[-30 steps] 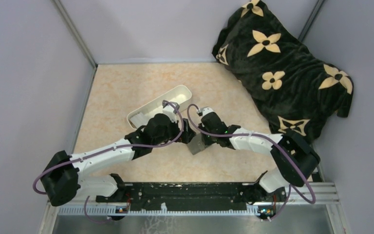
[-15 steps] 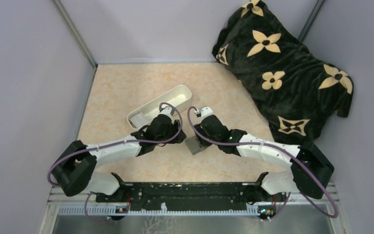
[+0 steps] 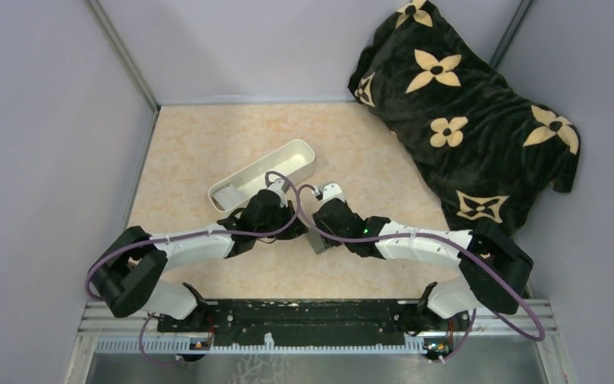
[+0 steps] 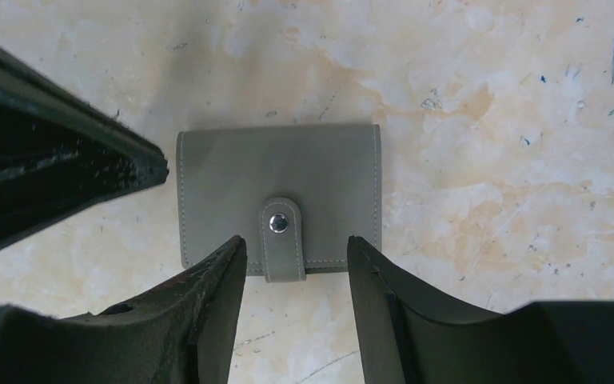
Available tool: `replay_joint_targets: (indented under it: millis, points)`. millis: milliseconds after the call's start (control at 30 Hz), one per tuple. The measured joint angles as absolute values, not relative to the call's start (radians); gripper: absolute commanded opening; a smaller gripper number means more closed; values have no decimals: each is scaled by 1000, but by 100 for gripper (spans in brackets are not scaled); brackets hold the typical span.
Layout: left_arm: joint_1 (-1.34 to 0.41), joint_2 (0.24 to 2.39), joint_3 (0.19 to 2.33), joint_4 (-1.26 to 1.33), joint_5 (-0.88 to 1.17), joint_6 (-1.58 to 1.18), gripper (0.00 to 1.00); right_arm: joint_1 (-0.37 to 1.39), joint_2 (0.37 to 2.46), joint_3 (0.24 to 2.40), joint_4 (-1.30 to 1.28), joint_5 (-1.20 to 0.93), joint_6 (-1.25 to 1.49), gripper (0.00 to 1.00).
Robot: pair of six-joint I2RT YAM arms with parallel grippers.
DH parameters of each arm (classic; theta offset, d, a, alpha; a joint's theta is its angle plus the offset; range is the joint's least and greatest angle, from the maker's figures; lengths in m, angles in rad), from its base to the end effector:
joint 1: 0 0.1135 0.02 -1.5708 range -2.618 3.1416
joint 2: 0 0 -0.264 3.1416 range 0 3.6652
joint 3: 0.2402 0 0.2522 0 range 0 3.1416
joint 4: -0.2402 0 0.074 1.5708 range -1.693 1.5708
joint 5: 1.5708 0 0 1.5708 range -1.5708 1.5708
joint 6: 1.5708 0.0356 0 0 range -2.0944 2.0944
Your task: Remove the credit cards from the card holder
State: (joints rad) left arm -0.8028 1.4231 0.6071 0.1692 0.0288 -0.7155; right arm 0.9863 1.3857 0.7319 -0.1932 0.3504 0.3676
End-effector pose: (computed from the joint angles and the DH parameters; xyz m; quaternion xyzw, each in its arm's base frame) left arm 0.1939 -0.2022 0.1713 0.0455 0.8939 -0.3161 0.3144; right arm 0.1611 0.2213 0.1911 -0.2216 0.8960 0.0913 0.3739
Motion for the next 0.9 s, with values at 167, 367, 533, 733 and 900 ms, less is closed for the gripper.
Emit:
replay_joint_targets:
  millis: [167, 367, 533, 733, 900]
  points:
    - [-743, 1409, 511, 327, 158, -746, 0, 986, 1386, 742, -194, 366, 376, 50]
    - [-715, 1435, 454, 472, 276, -778, 0, 986, 1388, 742, -194, 366, 378, 50]
    - [-715, 1505, 435, 603, 368, -818, 0, 986, 1418, 758, -194, 365, 378, 50]
    - [-715, 1568, 426, 665, 387, -826, 0, 986, 1440, 769, -187, 364, 378, 50]
    - [-715, 1590, 404, 667, 358, -826, 0, 986, 1463, 769, -185, 364, 378, 50]
